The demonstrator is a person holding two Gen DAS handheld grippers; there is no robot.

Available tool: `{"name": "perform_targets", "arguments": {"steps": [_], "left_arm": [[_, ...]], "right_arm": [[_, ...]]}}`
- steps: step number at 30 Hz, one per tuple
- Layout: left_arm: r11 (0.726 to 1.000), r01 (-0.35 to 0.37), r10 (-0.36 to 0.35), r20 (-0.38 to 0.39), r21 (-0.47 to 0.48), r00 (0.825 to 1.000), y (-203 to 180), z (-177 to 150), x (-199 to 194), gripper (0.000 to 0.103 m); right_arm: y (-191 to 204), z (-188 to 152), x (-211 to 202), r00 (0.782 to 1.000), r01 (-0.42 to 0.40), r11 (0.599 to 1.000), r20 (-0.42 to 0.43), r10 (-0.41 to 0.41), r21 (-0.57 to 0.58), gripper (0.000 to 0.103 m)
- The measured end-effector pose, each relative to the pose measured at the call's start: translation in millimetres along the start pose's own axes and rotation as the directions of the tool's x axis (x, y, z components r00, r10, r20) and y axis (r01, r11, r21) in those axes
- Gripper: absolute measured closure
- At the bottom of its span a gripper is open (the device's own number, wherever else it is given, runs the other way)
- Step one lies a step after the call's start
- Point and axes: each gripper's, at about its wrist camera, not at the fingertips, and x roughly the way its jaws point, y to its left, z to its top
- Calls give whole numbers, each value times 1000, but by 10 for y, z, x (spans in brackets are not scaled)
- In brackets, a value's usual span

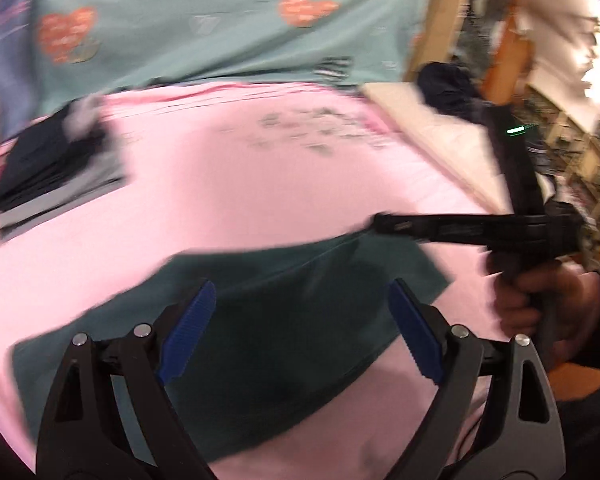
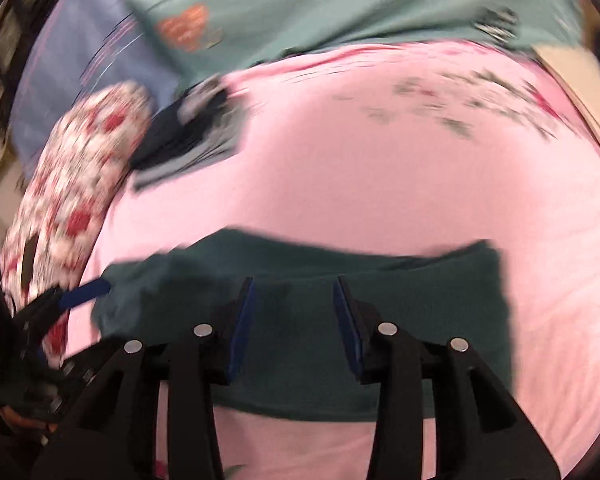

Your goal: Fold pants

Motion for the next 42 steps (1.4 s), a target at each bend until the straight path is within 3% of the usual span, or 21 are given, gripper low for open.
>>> {"name": "perform_targets", "arguments": {"steps": [2,4,5,7,9,10,13,15,19,22,26,30,34,36,39,42], "left_arm": [[999,42,-43,-65,-13,997,-93,16,395,14],[998,5,-16,-185,-59,983,-15,-117,792,14],[997,-13,-3,-226,-72,974,46,-196,890,16],[998,-66,61,-203,-21,977,42,-206,735,16],[993,-111,104,-160,-34,982,133,-142,391,14],[989,-143,135,-143,-45,981,188,-127,267,5],[942,-315,300,-130,-115,945,543,-169,-190,2],[882,-437,403,-197,-175,894,910,-270,-412,2],[775,-584,526,-263,-242,808,1467,-494,-804,2],[717,-634,569,-283,-290,772,1782,-644,-1060,2],[660,-674,611,-285,-333,738,2072,-866,-1430,2],[596,-684,628,-286,-421,724,2367,-1211,-1957,2],[547,-675,626,-293,-495,722,2565,-1476,-2285,2],[564,-649,611,-271,-510,744,2572,-1553,-2362,2],[571,-666,625,-272,-479,732,2504,-1548,-2344,2],[582,-662,624,-262,-473,736,2412,-1508,-2300,2]], "right_arm": [[-401,62,68,1000,8,996,-10,-8,87,67],[-700,62,245,996,71,988,-67,-62,140,68],[-817,59,326,994,76,985,-91,-62,158,75],[-850,107,315,994,41,983,-106,-22,182,73],[-724,171,184,995,44,986,-93,-29,159,61],[-646,193,96,997,48,989,-64,-39,142,58],[-304,230,-48,1000,17,998,-17,-16,65,56],[25,215,-23,1000,-1,1000,-23,1,3,56],[803,107,168,998,-40,989,-43,35,-142,56],[1464,-16,343,996,-80,965,-63,66,-249,56],[2205,-223,520,987,-150,923,-115,117,-353,56],[2915,-520,665,973,-211,856,-186,137,-472,56],[3397,-856,856,961,-244,802,-248,124,-546,56],[3536,-996,969,957,-245,788,-269,104,-565,56],[3651,-1139,1188,953,-238,780,-294,73,-579,56],[3689,-1165,1368,955,-230,797,-288,74,-558,56]]}}
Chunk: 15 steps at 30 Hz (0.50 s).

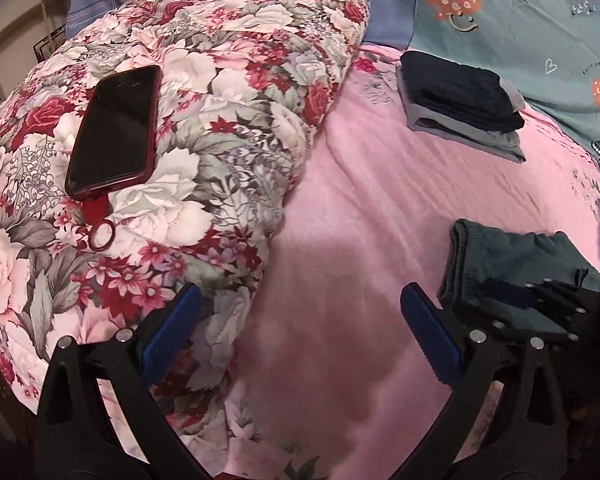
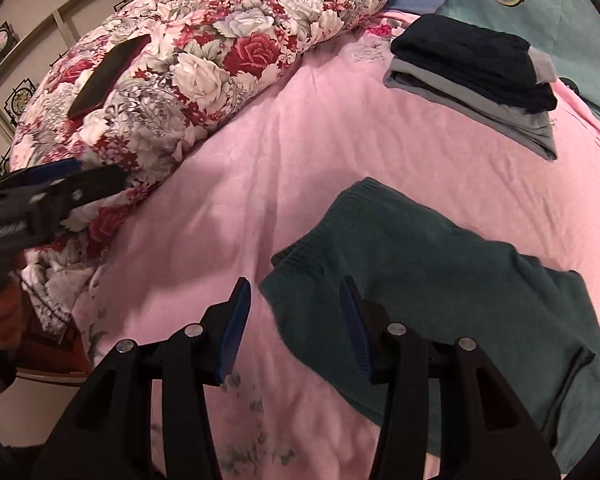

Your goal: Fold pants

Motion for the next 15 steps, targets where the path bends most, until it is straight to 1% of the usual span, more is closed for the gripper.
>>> {"name": "perform_targets", "arguments": {"steps": [2,3,5,6,8,9,10,11,12,14,15], "left_arm": [[1000,13,-13,-3,-6,1000,-38,-2,-3,2],[1000,18,-18,-7,-8,1000,-52,-8,-2,2],[1000,26,-26,-16,-3,1000,-74,-6,16,2],[1000,27,-27,-18,2,999,-84,-7,18,2],[1000,25,-25,-13,9,1000,-96,0,6,2],[1000,23,-23,-9,9,1000,-98,8,1,2],[1000,20,-20,-3,6,1000,-100,21,-3,2],[1000,21,-21,-2,5,1000,-105,34,1,2],[1000,22,-22,-2,4,1000,-115,48,8,2],[1000,19,-19,3,6,1000,-167,93,18,2],[1000,20,-20,8,7,1000,-202,121,14,2]], "right_arm": [[-59,32,110,1000,-19,997,-15,20,73,56],[-99,58,181,999,-30,991,-24,34,128,56],[-153,84,280,999,-18,977,-35,26,210,55],[-141,84,328,999,1,973,-32,6,230,54],[-67,74,346,999,43,978,-25,-39,203,56],[-56,45,323,998,69,978,-14,-68,199,67],[-101,32,307,998,55,976,-10,-54,212,72],[-177,23,287,1000,19,970,-7,-18,242,82],[-271,27,256,1000,-10,963,-5,12,270,87],[-366,44,179,999,-34,958,5,34,283,89],[-415,49,109,998,-58,952,21,54,299,89]]}}
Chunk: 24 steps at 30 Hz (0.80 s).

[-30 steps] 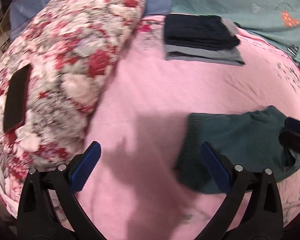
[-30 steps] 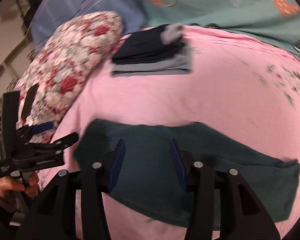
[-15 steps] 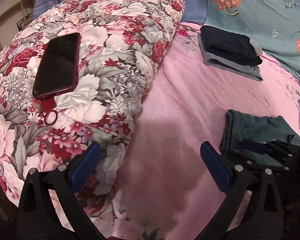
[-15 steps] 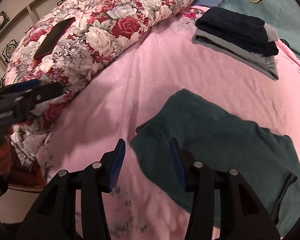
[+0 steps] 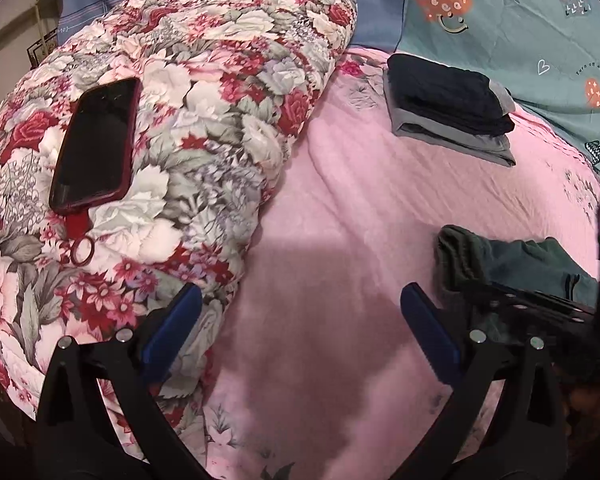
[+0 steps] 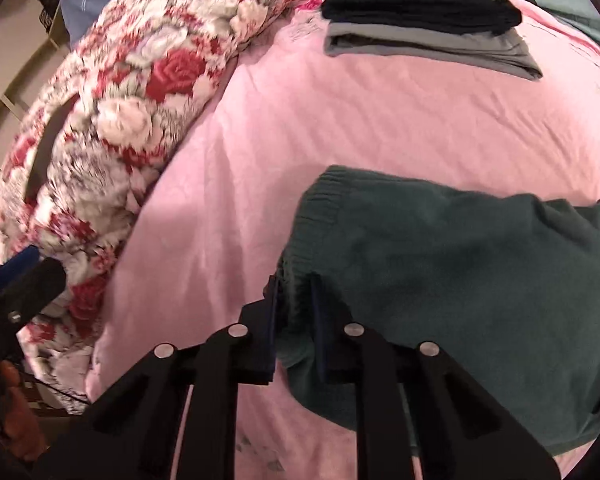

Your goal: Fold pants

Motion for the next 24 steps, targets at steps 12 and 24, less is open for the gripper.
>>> {"name": "perform_targets", "arguments": {"steps": [12,24], "left_arm": [[958,217,-222,9,188,975,-1625,312,9,2],[813,373,-361,-114,447,925,-3823,-161,-60,2]], "right_arm": [[-1463,-140,-1892,920,-306,907,335,203,289,89],[-3713,-1344,-2623,929,-211,768,368,-34,604,89]]}}
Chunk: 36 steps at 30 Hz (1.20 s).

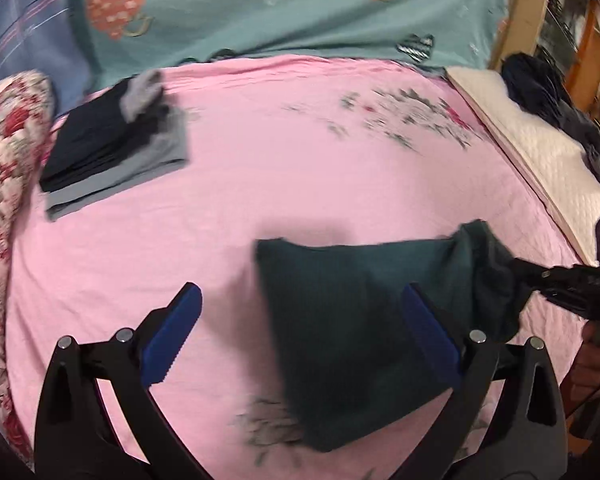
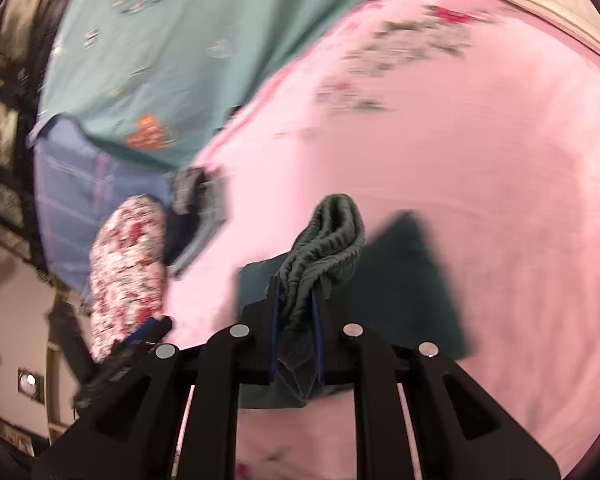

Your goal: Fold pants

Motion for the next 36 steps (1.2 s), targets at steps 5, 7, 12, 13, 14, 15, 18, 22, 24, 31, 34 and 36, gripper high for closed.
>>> {"name": "perform_targets", "arguments": {"steps": [5,7,12,13,14,15,18,22,24,31,34,36], "left_arm": [[992,-22,30,-66,120,997,-456,-145,405,2],[991,-41,55,-107,131,993,-504,-252,568,2],[993,-69,83,-157,93,984,-478,-411,733,2],[993,-79,92,-154,92,984,-484,-411,741,2],[992,-83,96,-153,90,984,-481,-404,747,2],[993,-85,96,-150,81,984,-477,-416,760,2],[994,-94,103,-174,57,979,-459,-404,768,2],[985,-168,170,-163,25,972,-335,-325,496,2],[980,-199,198,-204,14,959,-252,-348,471,2],[967,-253,241,-233,-24,942,-97,-433,452,2],[968,-247,232,-227,-38,946,-23,-417,429,2],[970,-236,217,-224,-59,950,40,-430,422,2]], "right_arm": [[-418,0,237,990,52,999,-129,-53,-6,82],[-521,30,122,977,167,986,-128,-168,-23,68],[-150,166,-218,994,98,979,-25,-104,-181,66],[-19,171,-154,998,36,971,-48,-49,-236,66],[92,164,-41,995,-46,960,-97,20,-275,66],[118,157,69,990,-87,956,-134,51,-282,66],[-230,153,541,970,3,967,-236,-65,-253,75],[-525,343,454,947,-93,987,-317,47,-134,97],[-374,456,214,962,-106,969,-269,43,-221,52],[-187,854,266,972,-31,909,-223,-69,-415,41],[-131,873,422,965,-5,894,-238,-114,-448,41],[-116,848,511,960,-4,888,-251,-125,-459,41]]}}
